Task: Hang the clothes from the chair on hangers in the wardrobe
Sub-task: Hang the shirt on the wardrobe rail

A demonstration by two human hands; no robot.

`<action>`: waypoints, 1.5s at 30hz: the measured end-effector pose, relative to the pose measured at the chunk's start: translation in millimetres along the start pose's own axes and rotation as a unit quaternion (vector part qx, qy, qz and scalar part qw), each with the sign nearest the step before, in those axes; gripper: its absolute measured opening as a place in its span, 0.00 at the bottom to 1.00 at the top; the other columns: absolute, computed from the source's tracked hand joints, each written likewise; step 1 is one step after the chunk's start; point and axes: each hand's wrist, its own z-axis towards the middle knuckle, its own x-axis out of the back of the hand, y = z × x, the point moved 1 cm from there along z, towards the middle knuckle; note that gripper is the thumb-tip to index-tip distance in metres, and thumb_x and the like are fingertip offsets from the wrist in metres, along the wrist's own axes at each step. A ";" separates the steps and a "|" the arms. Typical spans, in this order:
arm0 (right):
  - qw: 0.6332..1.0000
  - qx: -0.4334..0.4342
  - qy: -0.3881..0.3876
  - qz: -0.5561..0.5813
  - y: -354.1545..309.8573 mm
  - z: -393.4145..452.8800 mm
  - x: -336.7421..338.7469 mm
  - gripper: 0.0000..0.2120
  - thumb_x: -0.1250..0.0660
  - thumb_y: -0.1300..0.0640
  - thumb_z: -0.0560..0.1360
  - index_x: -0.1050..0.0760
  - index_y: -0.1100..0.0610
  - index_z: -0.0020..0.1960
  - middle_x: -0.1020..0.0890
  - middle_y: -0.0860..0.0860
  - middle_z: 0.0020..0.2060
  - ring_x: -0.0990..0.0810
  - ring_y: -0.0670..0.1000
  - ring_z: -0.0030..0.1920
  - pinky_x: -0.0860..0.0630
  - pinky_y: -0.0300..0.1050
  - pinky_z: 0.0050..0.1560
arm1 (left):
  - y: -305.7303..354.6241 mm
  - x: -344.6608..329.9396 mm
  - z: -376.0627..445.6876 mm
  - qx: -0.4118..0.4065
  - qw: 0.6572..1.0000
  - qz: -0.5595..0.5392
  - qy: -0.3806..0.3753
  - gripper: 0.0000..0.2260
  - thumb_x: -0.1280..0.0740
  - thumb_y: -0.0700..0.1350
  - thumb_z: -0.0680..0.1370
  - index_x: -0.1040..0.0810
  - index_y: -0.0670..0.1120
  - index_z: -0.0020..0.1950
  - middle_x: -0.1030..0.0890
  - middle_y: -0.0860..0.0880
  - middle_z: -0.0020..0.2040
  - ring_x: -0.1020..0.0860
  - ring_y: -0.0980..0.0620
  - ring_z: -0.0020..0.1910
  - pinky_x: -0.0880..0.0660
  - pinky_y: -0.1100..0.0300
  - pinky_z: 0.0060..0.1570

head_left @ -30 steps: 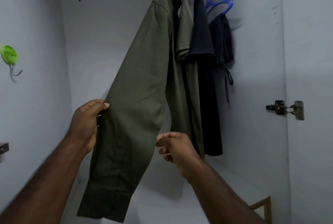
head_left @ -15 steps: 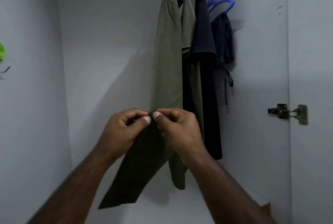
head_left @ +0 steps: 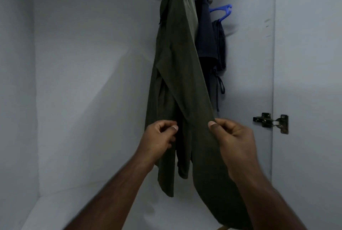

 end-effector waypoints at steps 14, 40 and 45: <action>0.990 -0.063 -0.012 0.127 -33.1 2.8 57.1 0.07 0.32 0.60 0.77 0.17 0.61 0.49 0.13 0.53 0.42 0.14 0.50 0.43 0.18 0.45 0.40 | -8.7 -58.7 8.7 0.171 0.967 -0.134 -0.135 0.14 0.34 0.56 0.81 0.21 0.50 0.62 0.15 0.50 0.55 0.18 0.49 0.56 0.22 0.48 0.60; 0.991 -0.101 -0.021 0.081 -30.7 -0.3 72.8 0.06 0.31 0.59 0.77 0.17 0.60 0.49 0.13 0.52 0.44 0.14 0.51 0.46 0.19 0.45 0.42 | -24.7 -41.4 -36.3 0.197 0.898 -0.366 -0.145 0.14 0.33 0.41 0.78 0.20 0.40 0.63 0.17 0.40 0.60 0.18 0.44 0.58 0.20 0.47 0.55; 0.996 -0.070 -0.040 0.038 -27.3 -11.6 71.4 0.06 0.32 0.60 0.78 0.18 0.60 0.52 0.14 0.51 0.44 0.14 0.50 0.46 0.18 0.46 0.45 | -12.6 -4.3 -56.6 0.093 0.931 -0.338 -0.104 0.16 0.33 0.42 0.76 0.20 0.46 0.64 0.16 0.43 0.58 0.16 0.45 0.54 0.20 0.50 0.46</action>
